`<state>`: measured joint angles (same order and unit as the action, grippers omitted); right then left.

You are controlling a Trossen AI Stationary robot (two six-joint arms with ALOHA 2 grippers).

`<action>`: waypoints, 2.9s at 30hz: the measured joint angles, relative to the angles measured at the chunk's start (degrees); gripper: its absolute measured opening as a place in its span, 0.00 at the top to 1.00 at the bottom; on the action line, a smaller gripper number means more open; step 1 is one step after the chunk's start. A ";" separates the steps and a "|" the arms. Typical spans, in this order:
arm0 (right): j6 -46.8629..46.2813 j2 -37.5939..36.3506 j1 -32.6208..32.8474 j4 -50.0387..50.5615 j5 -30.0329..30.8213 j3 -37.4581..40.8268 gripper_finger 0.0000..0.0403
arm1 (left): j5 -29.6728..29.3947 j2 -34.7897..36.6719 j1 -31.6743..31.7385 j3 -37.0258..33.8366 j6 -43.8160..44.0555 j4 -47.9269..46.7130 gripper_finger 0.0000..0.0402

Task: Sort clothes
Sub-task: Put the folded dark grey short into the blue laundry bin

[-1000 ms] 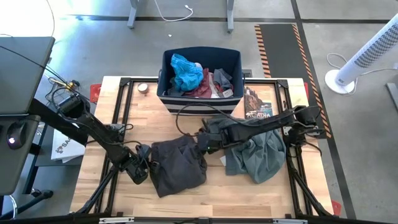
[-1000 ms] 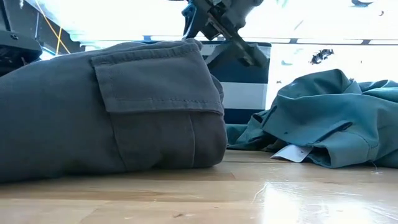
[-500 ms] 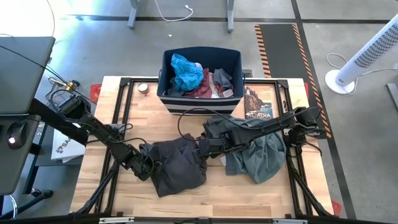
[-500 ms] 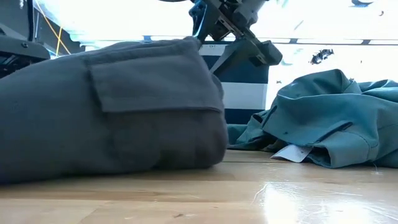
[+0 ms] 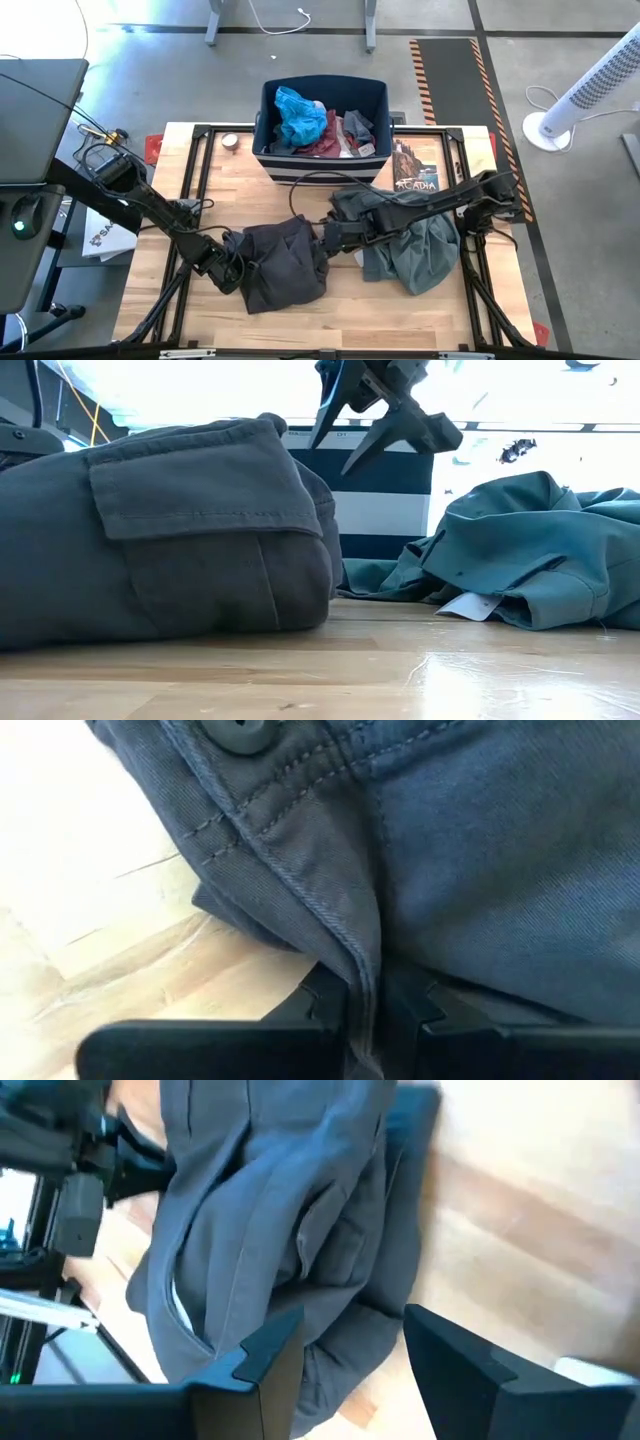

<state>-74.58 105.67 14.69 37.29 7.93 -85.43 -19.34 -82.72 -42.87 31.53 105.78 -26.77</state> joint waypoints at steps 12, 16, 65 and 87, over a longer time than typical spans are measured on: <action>0.02 -9.36 0.36 4.27 12.16 0.00 0.58 | -5.49 2.17 0.48 6.96 -6.37 1.23 0.96; 0.75 -12.14 0.36 4.49 15.11 0.00 0.58 | -6.90 4.05 0.52 9.22 -8.65 1.14 0.96; 14.68 -39.61 1.86 4.90 25.87 0.00 0.58 | -10.70 24.23 26.00 31.83 -61.07 54.93 0.96; 20.91 -43.31 1.86 5.12 25.46 -0.02 0.58 | 36.73 -0.59 73.19 57.03 -48.04 31.15 0.96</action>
<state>-53.67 62.37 16.56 42.41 33.39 -85.45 17.40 -83.31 30.32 88.57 57.74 4.38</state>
